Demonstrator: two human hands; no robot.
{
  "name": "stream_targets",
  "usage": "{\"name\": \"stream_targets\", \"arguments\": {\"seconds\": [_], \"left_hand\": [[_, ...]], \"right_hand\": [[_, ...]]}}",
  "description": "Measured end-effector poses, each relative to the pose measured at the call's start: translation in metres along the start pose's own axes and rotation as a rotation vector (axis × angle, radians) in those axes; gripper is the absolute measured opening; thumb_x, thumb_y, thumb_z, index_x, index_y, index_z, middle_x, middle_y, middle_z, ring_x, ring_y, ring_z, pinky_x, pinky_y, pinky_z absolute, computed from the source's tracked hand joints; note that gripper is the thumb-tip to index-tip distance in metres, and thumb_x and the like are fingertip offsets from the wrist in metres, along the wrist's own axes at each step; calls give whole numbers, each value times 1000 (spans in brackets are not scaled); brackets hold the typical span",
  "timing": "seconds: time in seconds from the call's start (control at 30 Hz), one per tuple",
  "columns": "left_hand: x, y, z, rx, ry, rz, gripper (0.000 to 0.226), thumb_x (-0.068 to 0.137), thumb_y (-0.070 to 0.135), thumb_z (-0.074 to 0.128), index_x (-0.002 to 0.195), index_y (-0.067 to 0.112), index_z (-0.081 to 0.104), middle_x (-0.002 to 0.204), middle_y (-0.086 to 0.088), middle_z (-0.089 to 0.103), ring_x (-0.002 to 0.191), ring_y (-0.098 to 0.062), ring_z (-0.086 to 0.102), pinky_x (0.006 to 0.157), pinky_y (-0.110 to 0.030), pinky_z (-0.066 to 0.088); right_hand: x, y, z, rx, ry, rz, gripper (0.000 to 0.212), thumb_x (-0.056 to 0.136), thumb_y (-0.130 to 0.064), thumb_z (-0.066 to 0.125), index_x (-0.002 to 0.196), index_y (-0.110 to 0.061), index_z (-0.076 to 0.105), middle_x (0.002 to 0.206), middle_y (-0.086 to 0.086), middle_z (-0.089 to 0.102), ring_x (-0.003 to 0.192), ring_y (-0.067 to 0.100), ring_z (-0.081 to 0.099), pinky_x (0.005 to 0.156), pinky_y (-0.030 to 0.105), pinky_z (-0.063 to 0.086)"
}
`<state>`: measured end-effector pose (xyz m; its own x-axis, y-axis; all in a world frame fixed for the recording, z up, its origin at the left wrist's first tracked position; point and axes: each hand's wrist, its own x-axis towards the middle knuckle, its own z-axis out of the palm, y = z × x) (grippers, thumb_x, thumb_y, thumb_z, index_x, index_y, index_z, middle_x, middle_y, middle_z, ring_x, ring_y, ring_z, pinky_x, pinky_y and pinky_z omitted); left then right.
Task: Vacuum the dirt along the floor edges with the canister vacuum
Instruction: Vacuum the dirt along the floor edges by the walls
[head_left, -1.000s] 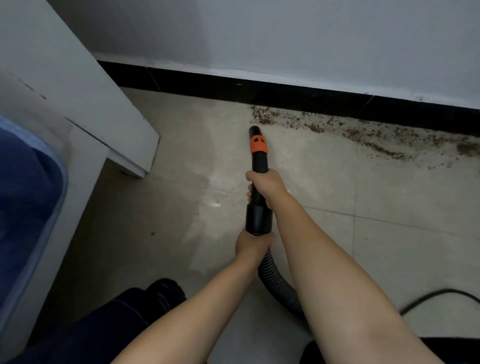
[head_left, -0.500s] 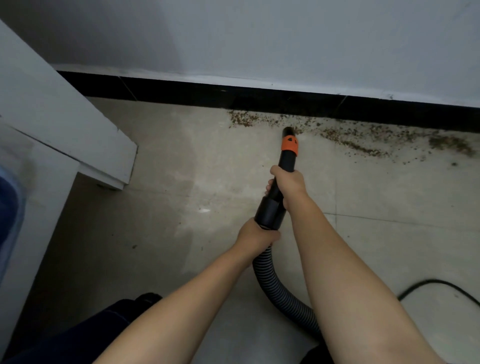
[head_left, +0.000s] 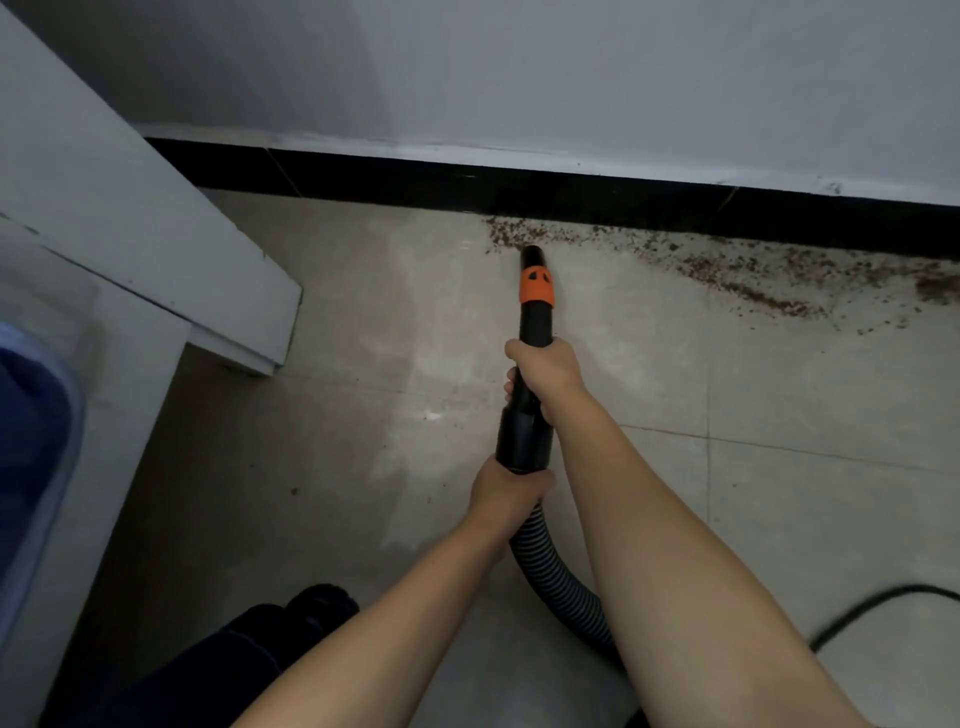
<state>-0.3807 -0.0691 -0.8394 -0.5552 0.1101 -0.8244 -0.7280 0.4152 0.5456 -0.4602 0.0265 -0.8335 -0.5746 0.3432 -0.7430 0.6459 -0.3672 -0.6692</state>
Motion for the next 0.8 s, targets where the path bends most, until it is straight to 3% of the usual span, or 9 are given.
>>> {"name": "stream_targets", "arguments": {"seconds": [0.13,0.27,0.5,0.57,0.73,0.8], "left_hand": [[1,-1,-20,-44,61,1,33,80,13,67,112,8,62,105,-15,69,96,-28,65,81,-35,53],[5,9,-37,-36,84,32,30,79,12,66,109,7,62,96,-13,68,83,-25,63,67,-29,48],[11,22,-27,140,2,61,31,79,9,62,109,6,60,89,-9,62,78,-22,58,61,-23,45],[12,24,-20,168,-39,74,33,78,8,61,112,6,60,89,-8,62,78,-22,58,65,-25,46],[14,32,-7,180,-82,89,41,79,9,61,120,8,57,109,-16,65,100,-30,62,73,-27,46],[16,35,-6,164,-81,88,40,80,8,61,119,8,57,111,-16,65,100,-30,62,74,-27,47]], "right_hand": [[-2,-3,29,-48,-91,5,16,84,-8,58,97,-6,49,64,9,52,47,20,49,47,27,45],[-1,-15,44,-27,-117,23,11,85,-8,58,88,-9,48,63,9,51,48,21,49,49,29,46],[5,-17,14,95,46,23,10,84,-8,57,88,-9,47,60,8,50,45,18,48,47,27,45],[6,-16,4,113,97,18,10,85,-8,56,87,-9,47,59,7,49,44,18,47,46,26,45],[12,-20,-13,138,171,18,10,84,-7,57,87,-9,47,60,8,49,46,19,47,48,29,45],[14,-23,-12,131,168,13,10,84,-7,57,85,-9,47,60,8,49,46,19,47,48,29,45]]}}
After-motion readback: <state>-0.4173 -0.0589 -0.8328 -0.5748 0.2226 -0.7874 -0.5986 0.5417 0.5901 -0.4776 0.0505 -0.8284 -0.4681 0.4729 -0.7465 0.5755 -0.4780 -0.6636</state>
